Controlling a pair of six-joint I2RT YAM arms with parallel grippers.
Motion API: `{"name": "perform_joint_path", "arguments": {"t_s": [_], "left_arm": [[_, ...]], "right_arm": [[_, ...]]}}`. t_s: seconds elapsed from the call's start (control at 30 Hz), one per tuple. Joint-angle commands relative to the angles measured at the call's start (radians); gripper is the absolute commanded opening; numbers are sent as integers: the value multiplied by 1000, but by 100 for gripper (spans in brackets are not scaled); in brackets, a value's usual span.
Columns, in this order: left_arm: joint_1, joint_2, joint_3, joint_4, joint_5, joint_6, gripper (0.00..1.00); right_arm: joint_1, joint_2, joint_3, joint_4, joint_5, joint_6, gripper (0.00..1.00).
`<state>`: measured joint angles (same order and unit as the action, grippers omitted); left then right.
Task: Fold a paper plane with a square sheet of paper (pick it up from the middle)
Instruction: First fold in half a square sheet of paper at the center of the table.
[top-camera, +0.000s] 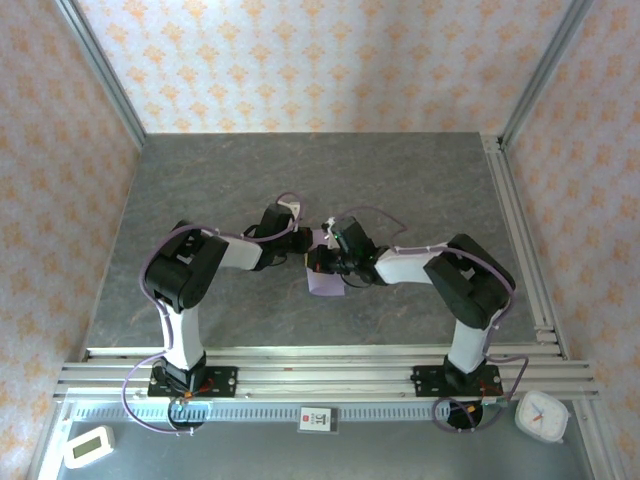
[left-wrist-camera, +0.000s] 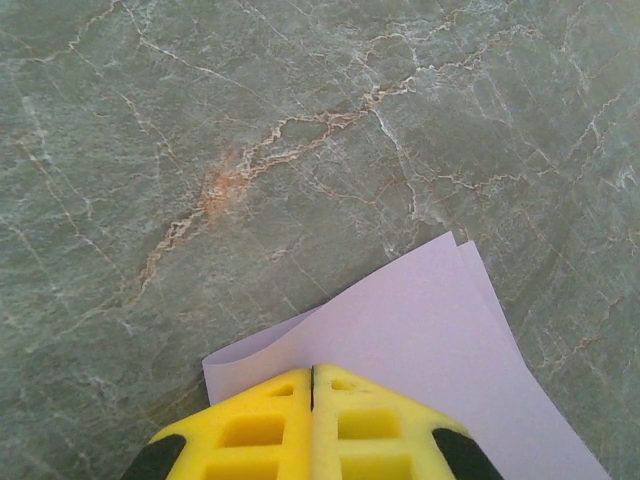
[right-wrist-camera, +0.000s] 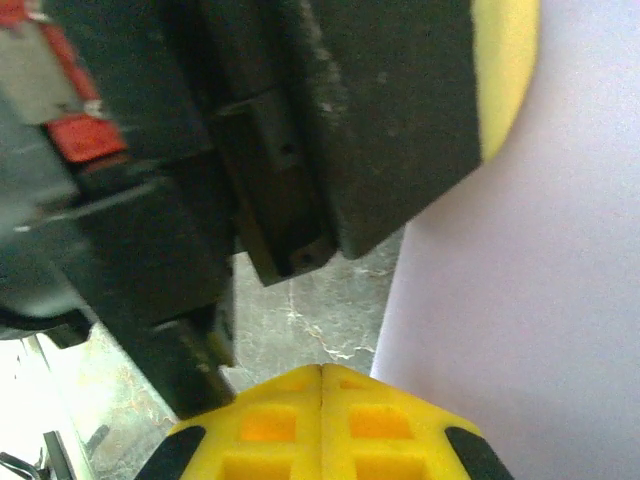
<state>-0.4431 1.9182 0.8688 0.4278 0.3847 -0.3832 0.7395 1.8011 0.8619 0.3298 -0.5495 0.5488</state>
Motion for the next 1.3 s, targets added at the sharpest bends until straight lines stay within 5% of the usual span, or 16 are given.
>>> {"name": "perform_joint_path", "arguments": {"t_s": [0.0,0.67,1.27], "left_arm": [[-4,39,5,-81,-9,17,0],[-5,51,4,-90,-15,30,0],[-6,60,6,-103,-26,38,0]], "right_arm": [[13,-21,35,34,13,-38,0],[27,117,28,-140,-6,-107,0],[146,32,-59,-222,16,-144,0]]}}
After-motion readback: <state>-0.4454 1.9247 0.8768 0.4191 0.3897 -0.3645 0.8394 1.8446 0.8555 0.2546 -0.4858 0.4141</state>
